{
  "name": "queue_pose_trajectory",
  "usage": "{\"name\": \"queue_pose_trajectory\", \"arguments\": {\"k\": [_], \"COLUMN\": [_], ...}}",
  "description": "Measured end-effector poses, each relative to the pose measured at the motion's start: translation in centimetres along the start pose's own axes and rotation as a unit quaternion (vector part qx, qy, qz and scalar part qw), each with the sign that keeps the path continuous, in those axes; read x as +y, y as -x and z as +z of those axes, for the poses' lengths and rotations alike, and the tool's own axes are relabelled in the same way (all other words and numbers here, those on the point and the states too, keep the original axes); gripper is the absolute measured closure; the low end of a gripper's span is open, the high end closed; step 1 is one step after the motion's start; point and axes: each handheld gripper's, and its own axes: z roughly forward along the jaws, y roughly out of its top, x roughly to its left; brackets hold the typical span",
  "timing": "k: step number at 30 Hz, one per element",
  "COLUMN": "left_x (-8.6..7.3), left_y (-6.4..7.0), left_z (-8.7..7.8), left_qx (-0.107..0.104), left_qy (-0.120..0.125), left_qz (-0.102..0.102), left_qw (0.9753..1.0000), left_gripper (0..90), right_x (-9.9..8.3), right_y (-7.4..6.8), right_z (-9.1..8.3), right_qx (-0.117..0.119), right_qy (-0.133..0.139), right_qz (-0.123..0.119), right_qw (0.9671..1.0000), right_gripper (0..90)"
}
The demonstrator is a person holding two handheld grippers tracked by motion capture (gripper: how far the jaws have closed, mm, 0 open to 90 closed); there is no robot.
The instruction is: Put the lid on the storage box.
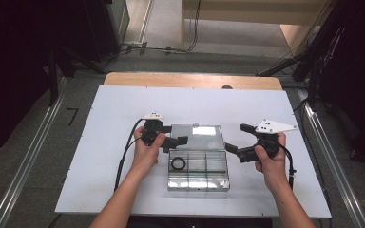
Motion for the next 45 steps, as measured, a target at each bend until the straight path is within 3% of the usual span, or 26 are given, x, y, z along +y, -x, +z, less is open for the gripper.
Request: {"name": "queue_pose_trajectory", "arguments": {"k": [7,17,23,31,35,45], "left_x": [0.0,-0.4,-0.6,-1.2,-1.2,-1.6], "left_y": [0.0,-0.6,-0.9,-1.2,-1.1,-1.5], "left_z": [0.0,0.1,0.1,0.2,0.2,0.1], "left_qx": [0.003,0.001,-0.004,0.008,0.03,0.044], "left_qy": [0.0,-0.001,0.002,-0.006,-0.013,-0.015], "left_qz": [-0.001,-0.017,-0.031,-0.062,-0.066,-0.09], "left_qw": [1.0,0.9998,0.9995,0.998,0.9973,0.9949], "left_gripper": [0.0,0.0,0.4,6.0,13.5,23.2], "right_x": [0.3,0.0,-0.3,-0.8,-1.1,-1.8], "right_y": [0.2,1.4,1.7,2.3,2.4,2.9], "right_z": [0.9,2.6,3.6,4.9,5.3,6.2], "right_qx": [0.002,-0.003,0.011,0.036,0.046,0.031], "right_qy": [-0.002,-0.017,-0.035,-0.057,-0.057,-0.086], "right_qz": [0.005,0.056,0.076,0.132,0.154,0.189], "right_qw": [1.0,0.9983,0.9964,0.989,0.9853,0.9776], "right_gripper": [0.0,0.0,0.0,0.0,3.8,13.5]}}
